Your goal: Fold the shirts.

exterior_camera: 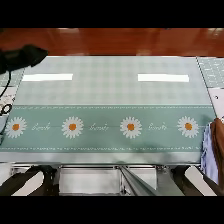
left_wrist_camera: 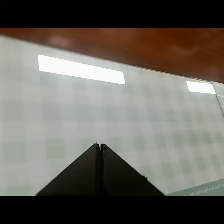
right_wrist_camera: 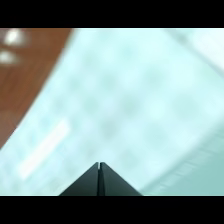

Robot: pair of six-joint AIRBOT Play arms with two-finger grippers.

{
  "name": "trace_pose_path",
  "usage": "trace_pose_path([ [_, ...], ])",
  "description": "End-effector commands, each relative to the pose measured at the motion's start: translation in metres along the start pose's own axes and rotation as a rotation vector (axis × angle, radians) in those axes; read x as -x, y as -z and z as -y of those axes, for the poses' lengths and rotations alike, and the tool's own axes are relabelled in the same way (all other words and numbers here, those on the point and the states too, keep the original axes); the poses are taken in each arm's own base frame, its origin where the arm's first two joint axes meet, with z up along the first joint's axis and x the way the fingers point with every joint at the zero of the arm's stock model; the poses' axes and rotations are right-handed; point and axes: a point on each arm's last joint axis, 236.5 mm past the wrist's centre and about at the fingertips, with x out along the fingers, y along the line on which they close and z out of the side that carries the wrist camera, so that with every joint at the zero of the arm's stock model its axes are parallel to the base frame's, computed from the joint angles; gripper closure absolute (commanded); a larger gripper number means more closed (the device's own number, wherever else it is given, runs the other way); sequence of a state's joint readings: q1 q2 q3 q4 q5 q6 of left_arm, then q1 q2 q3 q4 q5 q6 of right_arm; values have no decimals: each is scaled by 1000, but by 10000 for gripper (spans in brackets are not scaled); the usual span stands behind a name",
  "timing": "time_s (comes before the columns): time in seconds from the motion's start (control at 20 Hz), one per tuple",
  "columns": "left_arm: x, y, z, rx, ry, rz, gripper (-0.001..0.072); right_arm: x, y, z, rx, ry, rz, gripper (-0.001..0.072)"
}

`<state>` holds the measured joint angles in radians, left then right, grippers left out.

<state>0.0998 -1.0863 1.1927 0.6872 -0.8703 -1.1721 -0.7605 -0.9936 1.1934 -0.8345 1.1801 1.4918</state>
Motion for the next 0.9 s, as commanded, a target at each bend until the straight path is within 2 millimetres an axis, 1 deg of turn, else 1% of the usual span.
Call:
trace_pose_path([
  [0.0,-36,6,20,-160,-76,-179,686,-80,86,-117,432,-127,-189,686],
  [0.05,-43,28,5,-171,-171,-275,685,-101,128,-119,552,-74,-293,686],
  [0.1,-47,45,-6,-176,-237,-320,685,-120,159,-110,658,23,-363,686],
  [0.15,-51,62,-20,-199,-283,-352,685,-136,174,-97,736,125,-386,686],
  [0.2,-50,81,-36,-181,-323,-393,685,-147,179,-86,785,206,-389,686],
  [0.25,-48,103,-55,-144,-356,-433,684,-157,183,-79,809,256,-386,686],
  [0.3,-48,119,-72,-128,-381,-437,684,-168,183,-79,831,265,-367,686],
  [0.4,-48,131,-107,-84,-432,-391,685,-186,178,-88,830,230,-314,686],
  [0.45,-48,137,-118,-54,-450,-388,685,-191,178,-85,821,232,-314,686],
  [0.5,-47,142,-124,-39,-457,-394,684,-195,184,-79,814,245,-338,686],
  [0.6,-46,146,-124,-42,-456,-410,684,-199,193,-64,818,283,-392,685],
  [0.65,-47,147,-122,-46,-452,-413,684,-202,195,-62,820,288,-397,685],
  [0.75,-48,149,-123,-45,-453,-418,684,-208,192,-68,814,266,-368,685],
  [0.85,-48,152,-124,-41,-456,-429,684,-209,190,-71,806,260,-353,685],
])
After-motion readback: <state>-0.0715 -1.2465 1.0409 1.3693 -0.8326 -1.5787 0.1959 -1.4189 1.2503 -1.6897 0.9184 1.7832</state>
